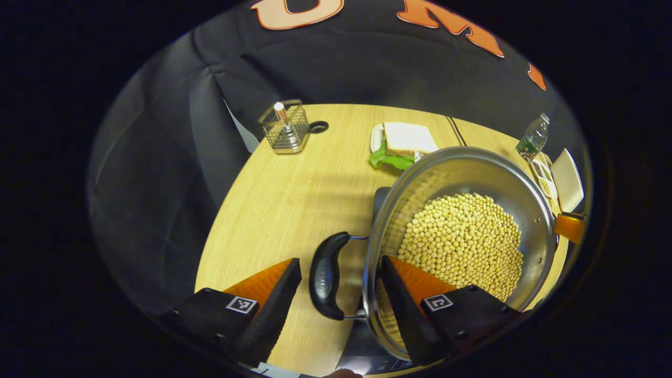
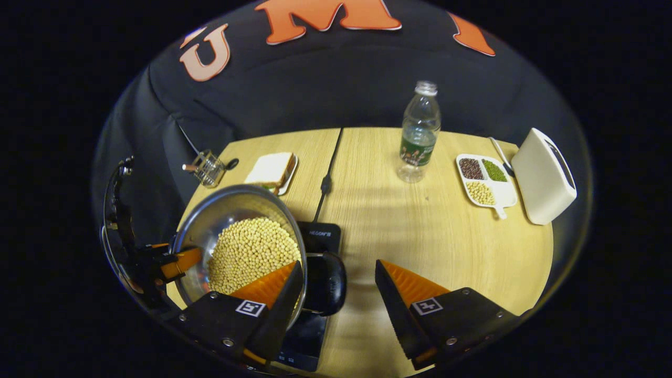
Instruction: First push the handle of the pot to place it horizontally, then grasp the pot with both hands and set it on the induction cooktop.
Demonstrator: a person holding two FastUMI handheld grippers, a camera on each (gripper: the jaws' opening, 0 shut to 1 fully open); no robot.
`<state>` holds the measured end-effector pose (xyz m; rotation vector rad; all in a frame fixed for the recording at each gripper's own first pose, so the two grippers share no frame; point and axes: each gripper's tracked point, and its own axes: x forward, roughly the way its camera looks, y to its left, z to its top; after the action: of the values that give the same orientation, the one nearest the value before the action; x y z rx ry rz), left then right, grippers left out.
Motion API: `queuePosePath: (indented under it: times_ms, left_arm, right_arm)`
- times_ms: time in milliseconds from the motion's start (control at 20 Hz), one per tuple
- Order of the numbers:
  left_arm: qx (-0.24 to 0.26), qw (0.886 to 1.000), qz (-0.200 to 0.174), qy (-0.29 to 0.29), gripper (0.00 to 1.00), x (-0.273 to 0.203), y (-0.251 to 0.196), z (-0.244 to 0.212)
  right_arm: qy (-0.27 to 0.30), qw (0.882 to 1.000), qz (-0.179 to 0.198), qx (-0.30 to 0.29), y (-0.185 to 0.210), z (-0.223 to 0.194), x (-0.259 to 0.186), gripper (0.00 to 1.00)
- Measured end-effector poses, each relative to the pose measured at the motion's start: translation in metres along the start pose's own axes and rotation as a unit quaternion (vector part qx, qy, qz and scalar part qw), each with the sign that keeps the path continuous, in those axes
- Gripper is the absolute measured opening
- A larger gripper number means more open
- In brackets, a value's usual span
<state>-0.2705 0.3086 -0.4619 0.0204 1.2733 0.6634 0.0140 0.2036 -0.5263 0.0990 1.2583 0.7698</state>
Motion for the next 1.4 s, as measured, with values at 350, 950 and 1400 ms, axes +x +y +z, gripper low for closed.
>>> queuePosePath:
  times_ms: [350, 950, 1400]
  left_arm:
    - [0.043, 0.981, 0.027, -0.185, 0.98, -0.091, -0.026, 0.086]
    - [-0.05, 0.898, -0.11, -0.423, 0.98, -0.328, -0.121, 0.222]
    - [-0.052, 0.837, -0.099, -0.536, 0.94, -0.459, -0.096, 0.274]
  right_arm:
    - [-0.15, 0.988, -0.013, 0.022, -0.151, 0.085, -0.172, 0.87]
    - [-0.392, 0.912, -0.09, -0.073, -0.274, 0.163, -0.437, 0.91]
    - [-0.511, 0.839, -0.139, -0.124, -0.273, 0.217, -0.569, 0.95]
